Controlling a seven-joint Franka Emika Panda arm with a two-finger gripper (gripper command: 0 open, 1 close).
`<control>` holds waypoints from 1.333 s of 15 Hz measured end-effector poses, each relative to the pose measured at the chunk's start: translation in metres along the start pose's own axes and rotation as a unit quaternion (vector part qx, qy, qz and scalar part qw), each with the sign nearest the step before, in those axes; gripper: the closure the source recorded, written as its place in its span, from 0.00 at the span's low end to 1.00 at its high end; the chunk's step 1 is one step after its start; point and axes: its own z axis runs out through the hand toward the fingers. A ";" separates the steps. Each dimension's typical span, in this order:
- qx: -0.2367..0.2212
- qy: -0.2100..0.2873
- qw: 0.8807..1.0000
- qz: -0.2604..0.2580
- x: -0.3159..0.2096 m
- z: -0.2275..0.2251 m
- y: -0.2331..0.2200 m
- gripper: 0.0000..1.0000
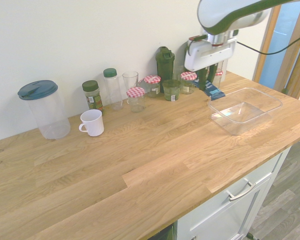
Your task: Put the protein bar into the container
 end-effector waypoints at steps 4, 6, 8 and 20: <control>0.018 -0.005 1.000 0.021 0.011 0.020 0.074 1.00; 0.027 -0.006 0.999 0.023 0.020 0.023 0.085 1.00; 0.029 -0.006 0.999 0.024 0.029 0.025 0.092 1.00; 0.010 -0.022 0.999 0.024 0.096 0.079 0.095 1.00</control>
